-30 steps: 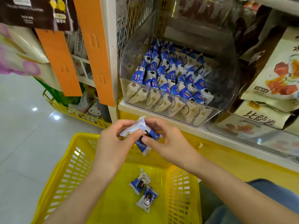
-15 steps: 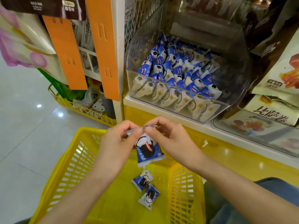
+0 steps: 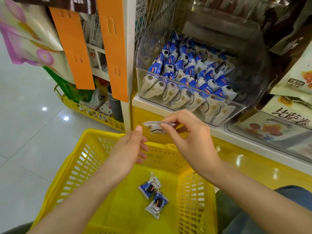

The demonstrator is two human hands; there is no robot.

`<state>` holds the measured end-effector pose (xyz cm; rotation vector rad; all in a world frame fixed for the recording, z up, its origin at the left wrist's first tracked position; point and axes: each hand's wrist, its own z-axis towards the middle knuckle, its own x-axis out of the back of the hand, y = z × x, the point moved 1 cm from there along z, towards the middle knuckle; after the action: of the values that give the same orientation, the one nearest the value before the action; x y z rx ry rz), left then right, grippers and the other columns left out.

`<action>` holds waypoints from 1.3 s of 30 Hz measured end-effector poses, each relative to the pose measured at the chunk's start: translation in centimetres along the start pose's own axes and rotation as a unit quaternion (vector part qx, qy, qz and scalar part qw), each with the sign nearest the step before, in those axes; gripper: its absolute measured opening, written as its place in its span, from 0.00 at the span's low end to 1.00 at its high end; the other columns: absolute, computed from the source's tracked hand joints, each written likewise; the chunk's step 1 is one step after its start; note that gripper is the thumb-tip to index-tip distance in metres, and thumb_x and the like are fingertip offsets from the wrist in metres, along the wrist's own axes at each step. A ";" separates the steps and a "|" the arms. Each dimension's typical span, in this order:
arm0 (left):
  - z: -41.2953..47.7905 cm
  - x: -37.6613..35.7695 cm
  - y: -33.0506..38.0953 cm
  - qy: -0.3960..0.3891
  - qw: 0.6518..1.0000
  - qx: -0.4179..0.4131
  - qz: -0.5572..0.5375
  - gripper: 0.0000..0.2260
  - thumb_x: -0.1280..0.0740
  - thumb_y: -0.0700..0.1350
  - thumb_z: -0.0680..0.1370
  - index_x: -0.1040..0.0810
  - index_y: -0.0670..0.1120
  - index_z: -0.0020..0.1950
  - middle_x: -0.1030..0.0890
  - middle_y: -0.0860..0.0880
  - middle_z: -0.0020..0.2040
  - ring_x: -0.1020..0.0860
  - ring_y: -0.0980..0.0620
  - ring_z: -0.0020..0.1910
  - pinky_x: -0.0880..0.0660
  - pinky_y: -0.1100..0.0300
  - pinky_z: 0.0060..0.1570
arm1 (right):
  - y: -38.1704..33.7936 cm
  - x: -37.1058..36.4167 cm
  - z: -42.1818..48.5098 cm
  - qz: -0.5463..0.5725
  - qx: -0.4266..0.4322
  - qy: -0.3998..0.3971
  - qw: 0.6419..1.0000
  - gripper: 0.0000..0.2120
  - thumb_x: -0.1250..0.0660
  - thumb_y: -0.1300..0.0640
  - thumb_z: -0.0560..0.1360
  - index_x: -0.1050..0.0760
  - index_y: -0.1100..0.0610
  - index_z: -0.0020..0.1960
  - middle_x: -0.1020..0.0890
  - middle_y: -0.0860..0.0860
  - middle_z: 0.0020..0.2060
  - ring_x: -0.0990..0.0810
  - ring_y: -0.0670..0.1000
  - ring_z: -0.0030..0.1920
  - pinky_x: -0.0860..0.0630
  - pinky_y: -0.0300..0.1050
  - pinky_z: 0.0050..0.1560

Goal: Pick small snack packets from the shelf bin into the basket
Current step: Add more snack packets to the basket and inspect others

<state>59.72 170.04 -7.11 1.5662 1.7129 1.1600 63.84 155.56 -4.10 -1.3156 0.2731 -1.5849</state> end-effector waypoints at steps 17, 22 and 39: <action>-0.9 -0.2 0.9 -0.008 0.986 -0.158 -0.059 0.07 0.34 0.47 0.75 0.24 0.54 0.52 0.18 0.53 0.49 0.20 0.60 0.48 0.24 0.69 0.42 | -0.3 0.2 -0.1 0.231 -0.264 -0.056 0.935 0.08 0.40 0.51 0.77 0.29 0.52 0.54 0.21 0.45 0.44 0.21 0.40 0.41 0.21 0.38 0.40; -0.8 -0.6 0.5 0.046 0.973 -0.222 0.030 0.10 0.33 0.45 0.75 0.28 0.56 0.53 0.22 0.56 0.53 0.24 0.61 0.51 0.28 0.72 0.44 | 0.0 0.1 0.1 0.327 -0.336 -0.053 0.881 0.04 0.36 0.57 0.76 0.26 0.58 0.47 0.18 0.53 0.39 0.20 0.42 0.34 0.22 0.36 0.31; -1.5 -0.9 0.1 0.036 0.950 -0.261 0.168 0.08 0.35 0.55 0.73 0.28 0.58 0.51 0.20 0.62 0.46 0.22 0.68 0.43 0.24 0.68 0.42 | -0.2 0.0 -0.7 0.017 -0.109 -0.064 0.992 0.03 0.35 0.54 0.75 0.27 0.52 0.44 0.22 0.45 0.38 0.23 0.43 0.41 0.26 0.35 0.41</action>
<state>58.63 168.80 -6.43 1.5111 1.0654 1.6913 63.21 155.33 -4.22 -1.5657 0.3955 -1.4673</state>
